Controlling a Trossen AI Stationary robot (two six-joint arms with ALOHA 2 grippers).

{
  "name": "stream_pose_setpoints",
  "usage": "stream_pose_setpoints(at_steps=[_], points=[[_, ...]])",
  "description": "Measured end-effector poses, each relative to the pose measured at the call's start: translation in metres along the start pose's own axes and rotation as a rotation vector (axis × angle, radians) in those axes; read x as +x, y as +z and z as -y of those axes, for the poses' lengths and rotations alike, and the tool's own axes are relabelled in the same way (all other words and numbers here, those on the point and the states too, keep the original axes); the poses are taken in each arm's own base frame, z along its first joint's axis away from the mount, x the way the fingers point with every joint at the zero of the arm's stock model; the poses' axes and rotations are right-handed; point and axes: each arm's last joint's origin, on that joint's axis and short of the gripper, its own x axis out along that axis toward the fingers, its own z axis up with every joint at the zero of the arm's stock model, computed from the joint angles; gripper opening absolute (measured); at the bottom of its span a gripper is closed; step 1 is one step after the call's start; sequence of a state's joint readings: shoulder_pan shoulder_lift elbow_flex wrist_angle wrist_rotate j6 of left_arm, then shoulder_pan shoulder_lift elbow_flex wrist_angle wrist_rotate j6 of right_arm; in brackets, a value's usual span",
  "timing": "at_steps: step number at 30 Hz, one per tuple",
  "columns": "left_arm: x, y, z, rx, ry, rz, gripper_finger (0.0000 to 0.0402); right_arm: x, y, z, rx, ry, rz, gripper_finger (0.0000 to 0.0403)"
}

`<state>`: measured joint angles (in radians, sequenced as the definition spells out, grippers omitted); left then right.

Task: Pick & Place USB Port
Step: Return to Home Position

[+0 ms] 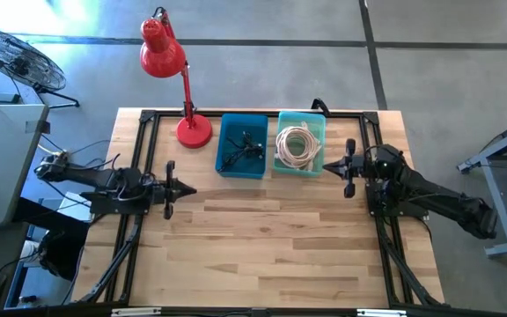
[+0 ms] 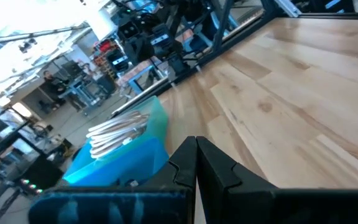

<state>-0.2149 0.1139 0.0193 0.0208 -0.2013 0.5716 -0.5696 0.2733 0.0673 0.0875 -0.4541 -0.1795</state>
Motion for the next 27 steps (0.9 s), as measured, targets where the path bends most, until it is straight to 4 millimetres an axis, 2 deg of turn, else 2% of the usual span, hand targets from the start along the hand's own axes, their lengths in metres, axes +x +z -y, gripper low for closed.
stream_pose_setpoints(at_steps=[6, 10, 27], points=[[0.001, -0.004, -0.004, -0.007, -0.053, 0.014, 0.0002, 0.001, -0.006, 0.004, 0.099, -0.138, 0.043, 0.0], [0.001, -0.007, -0.006, -0.013, -0.059, 0.009, 0.0002, 0.001, -0.01, 0.005, 0.095, -0.198, 0.032, 0.0], [0.001, -0.008, -0.007, -0.031, -0.07, 0.008, 0.0002, 0.001, -0.013, 0.005, 0.092, -0.195, -0.003, 0.0]])
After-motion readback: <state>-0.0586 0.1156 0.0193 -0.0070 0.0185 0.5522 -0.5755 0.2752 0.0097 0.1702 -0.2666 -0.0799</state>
